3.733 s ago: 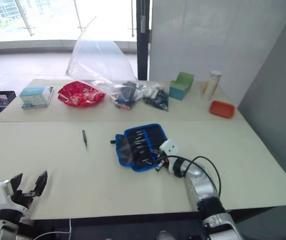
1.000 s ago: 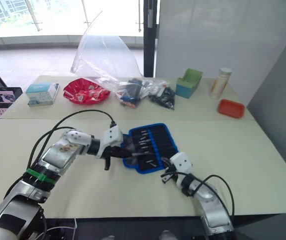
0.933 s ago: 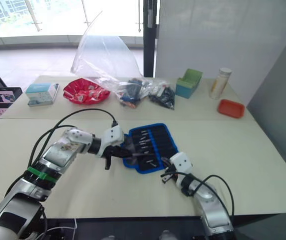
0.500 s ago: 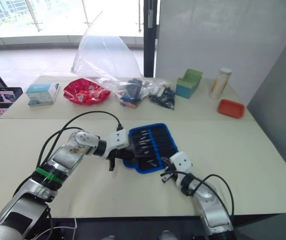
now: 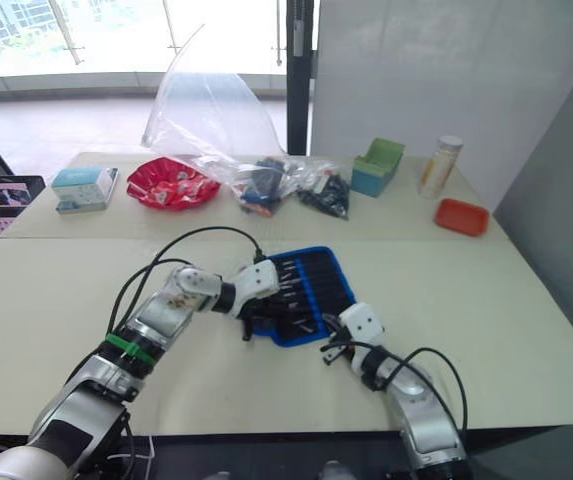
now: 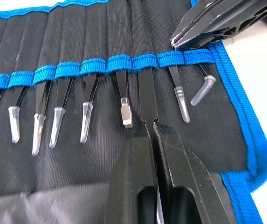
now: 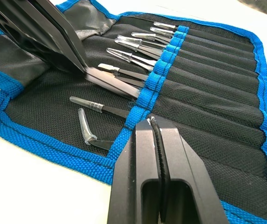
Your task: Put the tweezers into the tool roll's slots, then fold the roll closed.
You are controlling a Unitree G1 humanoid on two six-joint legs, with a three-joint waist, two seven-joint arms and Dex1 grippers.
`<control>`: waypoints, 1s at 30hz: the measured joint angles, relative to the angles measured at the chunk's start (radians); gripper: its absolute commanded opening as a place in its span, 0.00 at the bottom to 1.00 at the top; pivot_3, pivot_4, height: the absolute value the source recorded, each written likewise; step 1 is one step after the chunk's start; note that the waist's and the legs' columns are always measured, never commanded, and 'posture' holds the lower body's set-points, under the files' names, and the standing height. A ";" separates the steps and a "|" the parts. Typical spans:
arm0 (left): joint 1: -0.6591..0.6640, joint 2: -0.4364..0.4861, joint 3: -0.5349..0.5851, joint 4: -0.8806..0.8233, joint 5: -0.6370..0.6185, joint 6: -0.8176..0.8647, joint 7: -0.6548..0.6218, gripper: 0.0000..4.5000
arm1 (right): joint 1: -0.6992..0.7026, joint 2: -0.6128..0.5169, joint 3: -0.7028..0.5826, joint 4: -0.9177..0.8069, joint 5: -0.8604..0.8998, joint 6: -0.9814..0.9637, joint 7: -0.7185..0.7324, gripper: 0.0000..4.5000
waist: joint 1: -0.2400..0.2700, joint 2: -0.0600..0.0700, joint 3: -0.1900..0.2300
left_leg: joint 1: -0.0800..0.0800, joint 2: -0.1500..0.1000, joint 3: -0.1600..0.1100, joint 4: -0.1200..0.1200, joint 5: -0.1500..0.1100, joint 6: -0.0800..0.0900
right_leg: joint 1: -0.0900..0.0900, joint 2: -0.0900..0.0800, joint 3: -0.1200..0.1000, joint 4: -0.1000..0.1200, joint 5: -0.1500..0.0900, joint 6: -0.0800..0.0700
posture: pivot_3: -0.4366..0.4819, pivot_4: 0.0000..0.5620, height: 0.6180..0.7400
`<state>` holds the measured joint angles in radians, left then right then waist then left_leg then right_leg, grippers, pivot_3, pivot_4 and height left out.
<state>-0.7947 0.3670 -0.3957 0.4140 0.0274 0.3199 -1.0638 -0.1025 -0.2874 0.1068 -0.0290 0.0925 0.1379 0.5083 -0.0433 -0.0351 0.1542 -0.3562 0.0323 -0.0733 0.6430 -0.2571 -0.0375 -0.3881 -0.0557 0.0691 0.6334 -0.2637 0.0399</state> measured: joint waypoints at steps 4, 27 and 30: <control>-0.033 -0.062 0.000 0.066 0.015 -0.032 0.014 0.00 | 0.004 0.001 0.000 -0.001 0.000 0.000 -0.008 0.00 | 0.001 0.000 0.000 | 0.000 0.000 0.000 0.001 0.000 0.000 | 0.000 0.000 0.000 0.000 0.000 0.000 | 0.48 0.27 0.99; -0.040 -0.166 0.052 0.134 0.026 -0.046 0.047 0.63 | -0.008 0.003 -0.002 0.012 0.000 0.000 -0.018 0.00 | -0.001 0.000 0.000 | 0.000 -0.001 0.000 0.001 0.000 0.000 | 0.001 0.000 0.001 0.001 0.000 0.001 | 0.48 0.27 0.99; 0.038 -0.106 0.113 -0.050 -0.040 0.037 0.036 0.86 | -0.012 -0.003 -0.005 0.020 0.008 -0.006 -0.010 0.00 | -0.004 0.000 0.000 | 0.001 0.000 0.000 0.001 0.000 0.000 | -0.001 0.000 0.001 0.005 0.000 0.001 | 0.48 0.27 0.99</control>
<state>-0.7570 0.2606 -0.2829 0.3639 -0.0122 0.3565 -1.0280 -0.1141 -0.2903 0.1019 -0.0090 0.1006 0.1316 0.4980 -0.0472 -0.0348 0.1544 -0.3556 0.0319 -0.0737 0.6441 -0.2571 -0.0375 -0.3888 -0.0559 0.0701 0.6383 -0.2634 0.0406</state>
